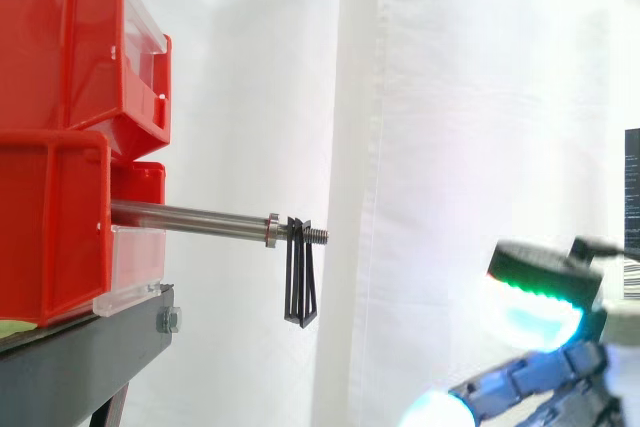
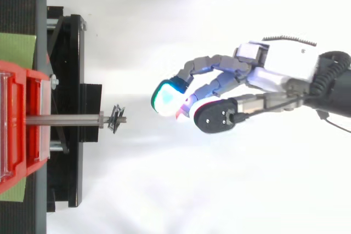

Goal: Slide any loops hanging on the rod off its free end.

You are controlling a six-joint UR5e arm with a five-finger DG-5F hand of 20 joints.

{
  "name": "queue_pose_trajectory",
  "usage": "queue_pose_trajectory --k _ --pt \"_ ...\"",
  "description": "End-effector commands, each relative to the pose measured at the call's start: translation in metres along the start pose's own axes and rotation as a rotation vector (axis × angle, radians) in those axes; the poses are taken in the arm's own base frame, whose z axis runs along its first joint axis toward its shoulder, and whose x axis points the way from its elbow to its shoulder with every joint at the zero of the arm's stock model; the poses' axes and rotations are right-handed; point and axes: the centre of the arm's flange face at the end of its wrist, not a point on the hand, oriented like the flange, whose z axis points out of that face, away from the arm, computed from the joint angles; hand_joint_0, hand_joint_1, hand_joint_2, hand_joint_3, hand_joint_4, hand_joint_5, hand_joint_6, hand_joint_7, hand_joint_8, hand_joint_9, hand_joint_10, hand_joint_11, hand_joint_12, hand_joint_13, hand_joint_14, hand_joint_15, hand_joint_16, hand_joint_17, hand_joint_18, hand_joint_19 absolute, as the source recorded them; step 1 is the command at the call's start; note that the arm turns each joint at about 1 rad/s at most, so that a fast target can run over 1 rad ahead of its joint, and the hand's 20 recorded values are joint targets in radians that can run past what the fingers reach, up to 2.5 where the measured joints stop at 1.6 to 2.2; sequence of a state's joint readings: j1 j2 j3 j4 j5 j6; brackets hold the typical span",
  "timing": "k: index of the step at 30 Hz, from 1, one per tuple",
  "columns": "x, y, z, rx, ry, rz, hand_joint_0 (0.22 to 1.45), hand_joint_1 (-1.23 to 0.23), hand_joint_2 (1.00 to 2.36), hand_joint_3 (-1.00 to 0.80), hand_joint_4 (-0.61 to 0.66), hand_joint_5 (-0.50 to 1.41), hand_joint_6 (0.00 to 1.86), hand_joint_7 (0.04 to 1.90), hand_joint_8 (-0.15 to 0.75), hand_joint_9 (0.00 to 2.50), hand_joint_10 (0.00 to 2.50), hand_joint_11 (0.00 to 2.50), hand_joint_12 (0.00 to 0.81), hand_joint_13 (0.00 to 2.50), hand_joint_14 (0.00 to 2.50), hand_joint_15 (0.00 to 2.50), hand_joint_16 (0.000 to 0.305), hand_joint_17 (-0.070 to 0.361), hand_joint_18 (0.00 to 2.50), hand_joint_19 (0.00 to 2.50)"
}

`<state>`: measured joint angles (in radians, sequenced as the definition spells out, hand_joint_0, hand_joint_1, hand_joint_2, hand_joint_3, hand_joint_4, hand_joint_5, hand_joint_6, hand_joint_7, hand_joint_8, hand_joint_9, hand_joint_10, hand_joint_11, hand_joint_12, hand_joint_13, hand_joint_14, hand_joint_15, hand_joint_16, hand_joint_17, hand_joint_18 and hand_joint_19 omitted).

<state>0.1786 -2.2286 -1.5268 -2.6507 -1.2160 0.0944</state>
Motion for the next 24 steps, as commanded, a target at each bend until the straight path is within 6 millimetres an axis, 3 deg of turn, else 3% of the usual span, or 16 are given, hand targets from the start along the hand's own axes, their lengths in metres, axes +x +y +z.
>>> queue_pose_trajectory --k 1,4,5,7,9,12,24 --pt "0.000 -0.010 0.015 -0.093 0.008 0.026 0.58 -0.52 1.01 -0.38 0.24 -0.19 0.50 0.85 0.322 0.84 0.01 0.43 0.356 0.76 0.01 0.26 0.051 0.114 0.69 0.65" --pt "-0.003 -0.015 0.021 -0.128 0.011 0.003 0.58 -0.52 1.01 -0.38 0.24 -0.19 0.50 0.86 0.321 0.84 0.01 0.43 0.355 0.77 0.01 0.26 0.051 0.114 0.69 0.65" --pt "-0.009 -0.041 0.028 -0.133 0.023 -0.006 0.58 -0.52 1.01 -0.39 0.24 -0.19 0.50 0.85 0.320 0.84 0.01 0.45 0.354 0.77 0.01 0.27 0.050 0.114 0.69 0.65" --pt "-0.007 -0.052 0.036 -0.184 0.041 0.008 0.58 -0.52 1.01 -0.38 0.24 -0.19 0.50 0.85 0.323 0.84 0.01 0.44 0.357 0.77 0.01 0.27 0.051 0.114 0.70 0.66" --pt "-0.006 -0.053 0.040 -0.223 0.046 0.019 0.58 -0.53 1.01 -0.38 0.24 -0.19 0.50 0.86 0.322 0.84 0.01 0.45 0.357 0.77 0.01 0.28 0.051 0.114 0.70 0.66" --pt "-0.007 -0.038 0.049 -0.319 0.047 0.023 0.58 -0.53 1.01 -0.38 0.24 -0.19 0.50 0.86 0.322 0.85 0.01 0.45 0.355 0.78 0.01 0.28 0.051 0.114 0.70 0.66" --pt "-0.013 -0.032 0.061 -0.363 0.080 -0.070 0.58 -0.53 1.01 -0.38 0.25 -0.18 0.50 0.87 0.325 0.86 0.01 0.47 0.358 0.79 0.01 0.30 0.050 0.113 0.71 0.68"
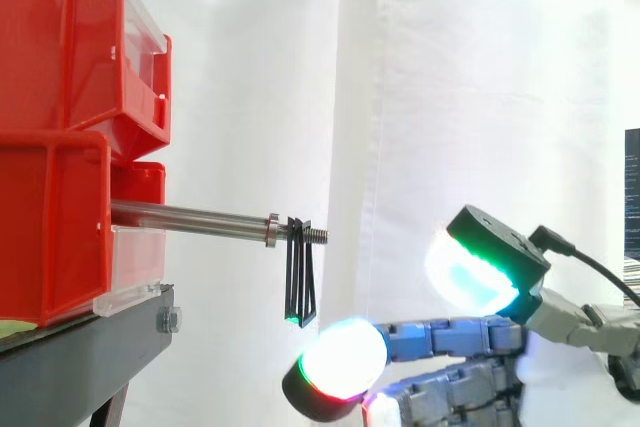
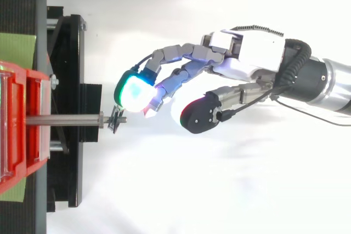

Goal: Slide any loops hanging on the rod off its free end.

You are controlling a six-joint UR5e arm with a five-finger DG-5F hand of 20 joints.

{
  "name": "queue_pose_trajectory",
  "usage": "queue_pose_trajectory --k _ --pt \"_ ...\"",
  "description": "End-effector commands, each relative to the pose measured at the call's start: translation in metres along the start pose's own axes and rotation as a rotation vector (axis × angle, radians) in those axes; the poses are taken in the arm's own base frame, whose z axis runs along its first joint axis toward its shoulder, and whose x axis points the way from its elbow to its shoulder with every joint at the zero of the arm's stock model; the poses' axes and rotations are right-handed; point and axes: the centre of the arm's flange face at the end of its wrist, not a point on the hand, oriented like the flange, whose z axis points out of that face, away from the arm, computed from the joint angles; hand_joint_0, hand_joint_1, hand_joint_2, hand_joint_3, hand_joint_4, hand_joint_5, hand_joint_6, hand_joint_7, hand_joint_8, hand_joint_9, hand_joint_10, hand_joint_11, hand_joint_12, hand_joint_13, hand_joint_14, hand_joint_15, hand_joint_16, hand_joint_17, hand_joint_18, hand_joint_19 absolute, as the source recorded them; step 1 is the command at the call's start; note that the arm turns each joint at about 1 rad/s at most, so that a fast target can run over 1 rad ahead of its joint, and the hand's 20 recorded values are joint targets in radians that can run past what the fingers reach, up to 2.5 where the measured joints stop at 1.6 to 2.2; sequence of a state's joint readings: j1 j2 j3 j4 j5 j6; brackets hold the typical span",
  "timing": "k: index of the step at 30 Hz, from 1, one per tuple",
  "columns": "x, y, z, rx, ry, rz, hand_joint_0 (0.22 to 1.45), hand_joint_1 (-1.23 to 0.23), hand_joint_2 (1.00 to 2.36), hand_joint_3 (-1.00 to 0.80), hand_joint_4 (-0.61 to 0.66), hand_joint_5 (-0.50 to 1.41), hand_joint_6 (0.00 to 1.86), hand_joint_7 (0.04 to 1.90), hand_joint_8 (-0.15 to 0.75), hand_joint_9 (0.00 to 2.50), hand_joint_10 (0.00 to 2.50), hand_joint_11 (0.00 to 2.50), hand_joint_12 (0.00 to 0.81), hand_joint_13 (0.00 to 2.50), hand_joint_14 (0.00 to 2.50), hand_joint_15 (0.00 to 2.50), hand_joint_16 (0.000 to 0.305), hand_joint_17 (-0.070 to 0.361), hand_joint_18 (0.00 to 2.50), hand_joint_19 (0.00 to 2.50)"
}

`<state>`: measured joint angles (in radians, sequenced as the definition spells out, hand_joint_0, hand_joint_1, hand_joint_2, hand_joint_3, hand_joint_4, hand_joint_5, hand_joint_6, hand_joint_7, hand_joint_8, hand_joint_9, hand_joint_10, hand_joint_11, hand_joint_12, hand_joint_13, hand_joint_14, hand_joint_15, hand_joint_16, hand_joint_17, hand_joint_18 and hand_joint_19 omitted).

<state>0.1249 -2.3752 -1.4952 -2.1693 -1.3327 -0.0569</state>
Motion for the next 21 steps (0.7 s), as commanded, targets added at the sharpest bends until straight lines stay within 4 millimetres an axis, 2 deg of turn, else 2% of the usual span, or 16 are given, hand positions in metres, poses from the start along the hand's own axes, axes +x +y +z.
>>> queue_pose_trajectory --k 1,5,13,21 --pt "-0.002 -0.002 0.007 -0.014 0.022 -0.022 0.58 -0.53 1.01 -0.38 0.25 -0.18 0.50 0.87 0.325 0.86 0.01 0.47 0.359 0.79 0.01 0.29 0.050 0.113 0.71 0.68" --pt "-0.009 -0.002 0.013 -0.013 0.030 -0.022 0.58 -0.53 1.01 -0.38 0.26 -0.18 0.50 0.88 0.328 0.86 0.01 0.47 0.358 0.79 0.01 0.30 0.050 0.113 0.72 0.68" --pt "-0.009 -0.008 0.008 0.040 0.043 -0.048 0.58 -0.53 1.01 -0.38 0.26 -0.18 0.50 0.88 0.325 0.86 0.01 0.47 0.360 0.79 0.01 0.30 0.050 0.114 0.72 0.68" --pt "-0.007 -0.026 0.017 0.064 0.066 -0.073 0.59 -0.53 1.01 -0.38 0.26 -0.18 0.50 0.88 0.326 0.86 0.01 0.48 0.360 0.80 0.01 0.31 0.050 0.113 0.72 0.69"
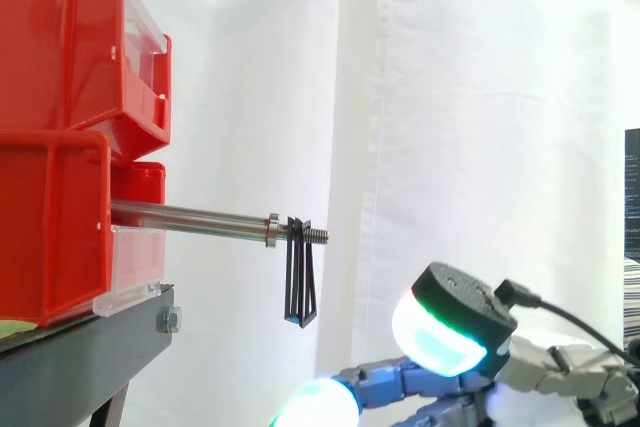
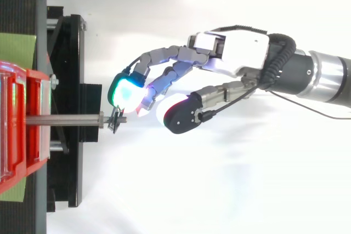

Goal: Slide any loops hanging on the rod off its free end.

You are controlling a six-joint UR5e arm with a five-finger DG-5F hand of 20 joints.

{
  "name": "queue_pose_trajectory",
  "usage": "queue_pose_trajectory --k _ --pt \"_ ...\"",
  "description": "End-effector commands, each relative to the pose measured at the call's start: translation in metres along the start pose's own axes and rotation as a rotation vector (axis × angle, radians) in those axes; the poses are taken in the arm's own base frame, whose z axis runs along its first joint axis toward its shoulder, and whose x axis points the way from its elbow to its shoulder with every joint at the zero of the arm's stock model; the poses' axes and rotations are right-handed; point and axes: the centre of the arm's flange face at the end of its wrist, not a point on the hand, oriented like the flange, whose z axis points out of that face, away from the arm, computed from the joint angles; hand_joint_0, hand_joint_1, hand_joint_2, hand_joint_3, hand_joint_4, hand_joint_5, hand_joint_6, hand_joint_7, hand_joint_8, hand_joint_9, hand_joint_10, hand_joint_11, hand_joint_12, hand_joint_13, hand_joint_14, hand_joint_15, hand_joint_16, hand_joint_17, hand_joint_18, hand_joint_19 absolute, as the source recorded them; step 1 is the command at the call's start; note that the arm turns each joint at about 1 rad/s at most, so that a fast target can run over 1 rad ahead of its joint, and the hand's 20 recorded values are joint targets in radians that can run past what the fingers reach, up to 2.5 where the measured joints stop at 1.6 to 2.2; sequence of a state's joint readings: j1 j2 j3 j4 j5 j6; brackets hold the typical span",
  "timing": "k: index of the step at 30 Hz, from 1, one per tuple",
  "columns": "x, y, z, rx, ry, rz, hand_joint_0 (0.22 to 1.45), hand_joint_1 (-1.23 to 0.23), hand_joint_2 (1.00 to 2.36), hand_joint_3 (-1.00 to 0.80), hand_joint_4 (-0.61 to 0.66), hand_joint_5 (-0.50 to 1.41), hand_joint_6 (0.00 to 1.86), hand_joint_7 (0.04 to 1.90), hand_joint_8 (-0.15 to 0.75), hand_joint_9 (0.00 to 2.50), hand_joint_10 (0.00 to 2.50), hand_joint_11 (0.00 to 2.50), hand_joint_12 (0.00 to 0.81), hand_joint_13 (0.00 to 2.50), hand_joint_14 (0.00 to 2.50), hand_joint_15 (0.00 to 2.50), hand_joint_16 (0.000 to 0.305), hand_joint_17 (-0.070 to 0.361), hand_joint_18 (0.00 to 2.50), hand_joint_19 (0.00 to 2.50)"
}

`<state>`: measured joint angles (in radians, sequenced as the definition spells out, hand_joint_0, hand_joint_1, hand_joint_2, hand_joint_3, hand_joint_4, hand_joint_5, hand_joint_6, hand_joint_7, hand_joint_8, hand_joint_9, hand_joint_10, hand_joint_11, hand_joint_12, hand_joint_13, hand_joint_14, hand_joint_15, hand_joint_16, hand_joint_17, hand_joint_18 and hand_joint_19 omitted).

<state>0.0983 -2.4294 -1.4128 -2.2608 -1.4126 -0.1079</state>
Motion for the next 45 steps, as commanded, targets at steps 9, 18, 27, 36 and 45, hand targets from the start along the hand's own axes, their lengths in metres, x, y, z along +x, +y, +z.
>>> queue_pose_trajectory --k 9,18,27,36,45 --pt "0.003 0.004 0.018 -0.004 0.021 -0.051 0.59 -0.54 1.01 -0.38 0.26 -0.18 0.50 0.90 0.324 0.86 0.01 0.47 0.363 0.80 0.01 0.31 0.050 0.114 0.72 0.69" --pt "0.001 0.005 0.020 -0.020 0.024 -0.067 0.59 -0.54 1.01 -0.38 0.26 -0.17 0.50 0.93 0.324 0.87 0.01 0.49 0.360 0.81 0.01 0.32 0.051 0.114 0.73 0.70" --pt "-0.001 0.018 0.031 -0.103 0.001 -0.214 0.59 -0.54 1.01 -0.38 0.26 -0.17 0.50 0.96 0.324 0.87 0.01 0.50 0.358 0.81 0.01 0.33 0.051 0.114 0.73 0.70" --pt "-0.001 0.019 0.032 -0.117 -0.006 -0.226 0.59 -0.54 1.01 -0.38 0.26 -0.16 0.50 1.00 0.325 0.87 0.01 0.50 0.357 0.82 0.01 0.34 0.051 0.115 0.74 0.70" --pt "-0.001 0.027 0.039 -0.152 -0.012 -0.227 0.59 -0.55 1.01 -0.37 0.24 -0.15 0.50 1.08 0.326 0.88 0.01 0.51 0.356 0.83 0.01 0.35 0.051 0.114 0.76 0.71"
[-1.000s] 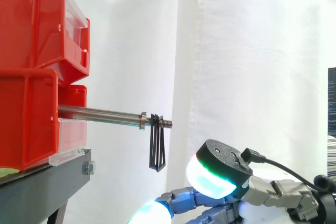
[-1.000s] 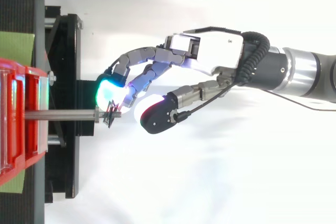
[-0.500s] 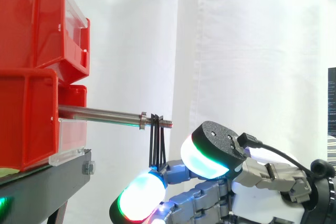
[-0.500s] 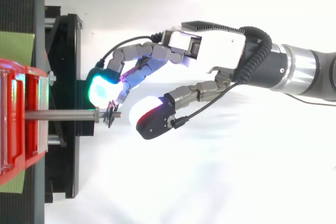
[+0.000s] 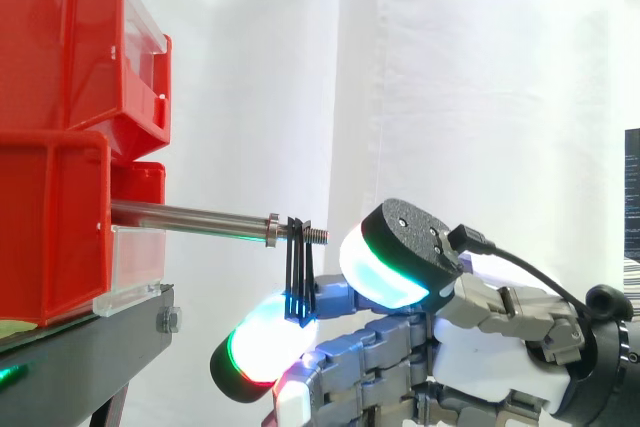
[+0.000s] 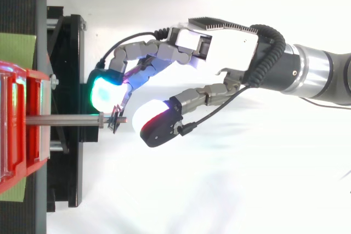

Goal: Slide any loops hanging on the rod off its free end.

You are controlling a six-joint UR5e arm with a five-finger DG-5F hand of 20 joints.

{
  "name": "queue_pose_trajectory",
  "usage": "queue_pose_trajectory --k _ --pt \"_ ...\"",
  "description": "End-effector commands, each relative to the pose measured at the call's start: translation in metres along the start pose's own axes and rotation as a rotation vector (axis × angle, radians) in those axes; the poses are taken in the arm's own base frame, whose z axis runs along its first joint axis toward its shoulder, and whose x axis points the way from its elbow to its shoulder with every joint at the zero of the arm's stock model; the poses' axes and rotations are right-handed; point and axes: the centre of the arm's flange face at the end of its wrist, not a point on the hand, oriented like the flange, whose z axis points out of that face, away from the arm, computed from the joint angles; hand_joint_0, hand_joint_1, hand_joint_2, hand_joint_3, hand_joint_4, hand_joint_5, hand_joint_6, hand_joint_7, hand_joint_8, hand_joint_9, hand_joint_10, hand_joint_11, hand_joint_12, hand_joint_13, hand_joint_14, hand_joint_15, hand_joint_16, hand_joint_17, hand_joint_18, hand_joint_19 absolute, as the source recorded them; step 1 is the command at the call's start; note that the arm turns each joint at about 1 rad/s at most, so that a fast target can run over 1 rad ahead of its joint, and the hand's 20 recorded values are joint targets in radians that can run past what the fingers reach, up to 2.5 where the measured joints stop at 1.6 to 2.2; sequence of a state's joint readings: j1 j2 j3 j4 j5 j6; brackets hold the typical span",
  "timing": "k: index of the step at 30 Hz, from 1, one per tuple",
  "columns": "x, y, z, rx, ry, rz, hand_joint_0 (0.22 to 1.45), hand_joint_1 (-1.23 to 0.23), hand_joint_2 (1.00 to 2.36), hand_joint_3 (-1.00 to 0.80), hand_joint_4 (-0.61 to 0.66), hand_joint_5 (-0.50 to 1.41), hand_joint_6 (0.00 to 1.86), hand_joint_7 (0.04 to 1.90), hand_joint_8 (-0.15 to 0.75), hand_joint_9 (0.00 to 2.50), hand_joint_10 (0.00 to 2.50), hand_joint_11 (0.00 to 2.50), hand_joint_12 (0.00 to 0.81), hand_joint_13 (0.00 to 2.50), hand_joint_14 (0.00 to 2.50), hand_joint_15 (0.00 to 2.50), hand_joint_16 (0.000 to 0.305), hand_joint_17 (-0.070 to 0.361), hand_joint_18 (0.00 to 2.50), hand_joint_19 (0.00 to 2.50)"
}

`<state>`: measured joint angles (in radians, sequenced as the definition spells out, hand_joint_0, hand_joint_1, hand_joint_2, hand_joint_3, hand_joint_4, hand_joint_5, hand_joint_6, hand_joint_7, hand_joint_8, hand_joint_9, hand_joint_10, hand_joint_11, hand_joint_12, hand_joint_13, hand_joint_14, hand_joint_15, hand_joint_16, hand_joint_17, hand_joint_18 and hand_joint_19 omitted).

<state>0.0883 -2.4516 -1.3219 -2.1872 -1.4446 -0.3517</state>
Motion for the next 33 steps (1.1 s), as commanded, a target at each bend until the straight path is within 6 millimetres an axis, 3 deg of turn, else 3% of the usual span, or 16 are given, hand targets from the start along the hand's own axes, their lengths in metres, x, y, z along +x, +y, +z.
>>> queue_pose_trajectory --k 1,21,33 --pt "0.0000 0.0027 0.0029 -0.014 -0.004 -0.010 0.59 -0.55 1.01 -0.37 0.24 -0.15 0.50 1.08 0.325 0.88 0.01 0.51 0.356 0.83 0.01 0.34 0.051 0.114 0.76 0.71" --pt "0.0028 0.0029 0.0030 -0.019 0.000 -0.038 0.62 -0.60 1.01 -0.29 0.17 -0.13 0.51 1.25 0.325 0.88 0.01 0.52 0.355 0.86 0.01 0.35 0.051 0.114 0.78 0.72" --pt "0.0094 0.0054 0.0031 -0.039 0.044 -0.089 0.64 -0.62 1.02 -0.22 0.14 -0.18 0.73 0.96 0.323 0.88 0.01 0.54 0.355 0.87 0.01 0.36 0.051 0.114 0.81 0.71"
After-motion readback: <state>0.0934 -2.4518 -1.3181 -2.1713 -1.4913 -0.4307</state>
